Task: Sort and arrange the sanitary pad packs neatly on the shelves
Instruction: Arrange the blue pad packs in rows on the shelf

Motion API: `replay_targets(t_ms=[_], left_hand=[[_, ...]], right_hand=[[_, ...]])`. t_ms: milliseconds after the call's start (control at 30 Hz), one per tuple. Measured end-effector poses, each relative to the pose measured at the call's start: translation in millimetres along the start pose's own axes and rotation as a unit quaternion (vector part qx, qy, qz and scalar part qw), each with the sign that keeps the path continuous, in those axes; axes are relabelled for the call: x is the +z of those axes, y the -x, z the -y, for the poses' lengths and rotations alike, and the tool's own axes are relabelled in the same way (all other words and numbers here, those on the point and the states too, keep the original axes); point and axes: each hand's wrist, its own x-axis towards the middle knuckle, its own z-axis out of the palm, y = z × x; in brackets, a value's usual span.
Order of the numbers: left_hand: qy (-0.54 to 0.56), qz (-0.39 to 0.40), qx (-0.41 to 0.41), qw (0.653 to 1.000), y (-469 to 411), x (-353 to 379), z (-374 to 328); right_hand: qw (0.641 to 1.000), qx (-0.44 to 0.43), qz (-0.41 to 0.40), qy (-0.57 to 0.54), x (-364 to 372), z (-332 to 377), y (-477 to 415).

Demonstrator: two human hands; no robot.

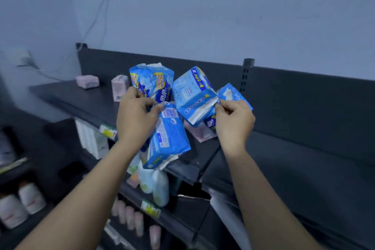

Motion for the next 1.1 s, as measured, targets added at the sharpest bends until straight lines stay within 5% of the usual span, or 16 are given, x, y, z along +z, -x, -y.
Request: replay_targets(t_ms=[567,1100], left_hand=[[-0.178,-0.107,-0.127,0.97,46.8,-269.4,216.2],[-0.328,-0.199,-0.195,0.903,44.4,-424.9,340.6]], right_hand=[[0.973,-0.024,0.191,-0.125,217.8,150.8,233.7],[0.903,-0.071,0.37,-0.206,365.4,263.7,350.2]])
